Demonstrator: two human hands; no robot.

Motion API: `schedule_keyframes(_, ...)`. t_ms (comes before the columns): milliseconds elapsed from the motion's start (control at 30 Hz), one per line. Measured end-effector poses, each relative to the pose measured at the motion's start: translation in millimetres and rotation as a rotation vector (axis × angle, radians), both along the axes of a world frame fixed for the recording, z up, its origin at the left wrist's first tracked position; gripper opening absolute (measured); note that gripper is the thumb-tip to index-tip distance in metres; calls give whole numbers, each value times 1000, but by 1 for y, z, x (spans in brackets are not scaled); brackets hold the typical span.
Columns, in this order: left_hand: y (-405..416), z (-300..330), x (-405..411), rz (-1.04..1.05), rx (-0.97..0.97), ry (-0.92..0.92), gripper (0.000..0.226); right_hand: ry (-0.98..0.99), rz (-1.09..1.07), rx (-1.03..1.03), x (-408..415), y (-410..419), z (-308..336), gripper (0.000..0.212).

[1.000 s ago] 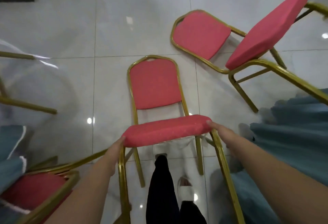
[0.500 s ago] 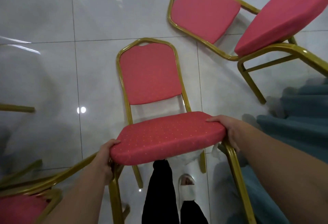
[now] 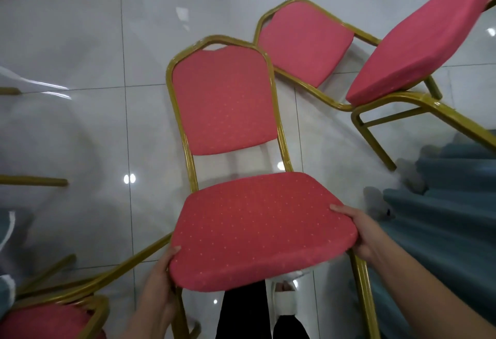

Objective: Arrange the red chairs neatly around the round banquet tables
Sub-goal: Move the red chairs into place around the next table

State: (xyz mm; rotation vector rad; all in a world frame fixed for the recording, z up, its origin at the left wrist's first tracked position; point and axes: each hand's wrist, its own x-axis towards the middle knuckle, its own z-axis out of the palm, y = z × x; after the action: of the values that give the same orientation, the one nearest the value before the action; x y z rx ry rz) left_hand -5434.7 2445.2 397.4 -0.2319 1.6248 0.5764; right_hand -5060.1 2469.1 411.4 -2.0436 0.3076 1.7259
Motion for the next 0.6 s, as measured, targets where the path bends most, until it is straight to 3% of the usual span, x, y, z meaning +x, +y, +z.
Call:
schedule_keyframes(100, 24, 14, 2, -15, 120, 21, 55, -20, 0, 111, 6, 25, 21, 37)
schedule_keyframes(233, 50, 29, 8, 1, 260, 12, 37, -27, 3, 259, 16, 45, 43, 33)
schedule_keyframes(400, 40, 25, 29, -107, 405, 43, 31, -8, 40, 359, 32, 27, 40, 38)
schedule_keyframes(600, 1, 26, 34, -302, 401, 152, 45, -85, 162, 408, 48, -13, 38, 57)
